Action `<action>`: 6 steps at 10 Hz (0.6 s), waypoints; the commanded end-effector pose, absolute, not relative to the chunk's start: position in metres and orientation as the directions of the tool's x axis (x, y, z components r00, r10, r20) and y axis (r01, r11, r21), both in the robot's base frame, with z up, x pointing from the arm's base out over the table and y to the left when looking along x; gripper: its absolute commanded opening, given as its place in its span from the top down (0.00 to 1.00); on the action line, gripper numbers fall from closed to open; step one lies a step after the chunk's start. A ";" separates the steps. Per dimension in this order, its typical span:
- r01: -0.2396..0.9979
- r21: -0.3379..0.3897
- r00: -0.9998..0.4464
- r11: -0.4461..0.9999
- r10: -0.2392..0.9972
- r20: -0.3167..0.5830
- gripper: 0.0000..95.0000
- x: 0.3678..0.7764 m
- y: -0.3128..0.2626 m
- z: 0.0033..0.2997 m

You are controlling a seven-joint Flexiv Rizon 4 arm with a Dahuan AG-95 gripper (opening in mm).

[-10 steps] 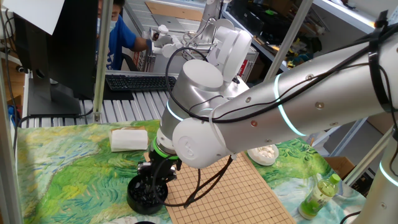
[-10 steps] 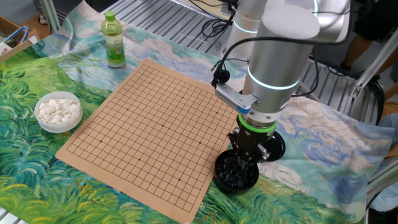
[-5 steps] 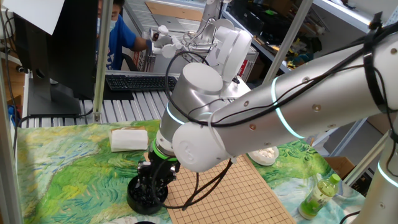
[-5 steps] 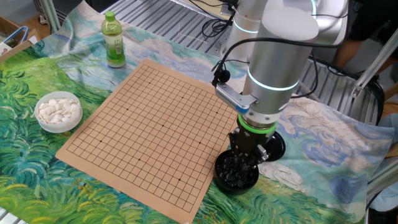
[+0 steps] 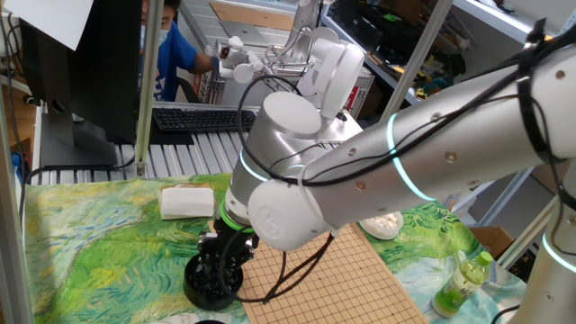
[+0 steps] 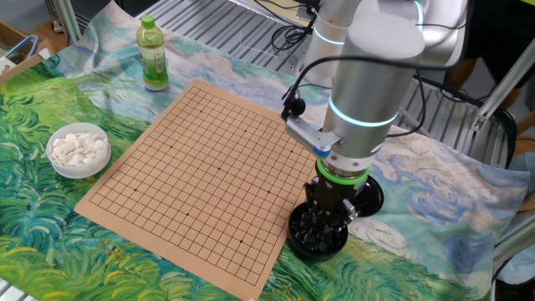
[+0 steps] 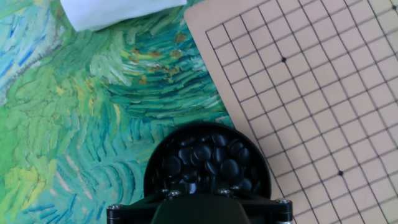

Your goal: Play the first move as black on the 3-4 point in the upper right corner of the Go board

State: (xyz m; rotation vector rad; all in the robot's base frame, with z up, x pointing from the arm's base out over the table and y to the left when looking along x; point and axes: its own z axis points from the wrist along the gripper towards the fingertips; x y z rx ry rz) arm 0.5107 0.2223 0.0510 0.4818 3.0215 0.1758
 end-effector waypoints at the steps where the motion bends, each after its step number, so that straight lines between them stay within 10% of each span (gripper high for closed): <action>1: 0.306 0.125 -0.947 0.944 0.315 -0.062 0.80 0.513 0.222 0.051; 6: 0.307 0.129 -0.946 0.943 0.317 -0.067 0.80 0.521 0.226 0.045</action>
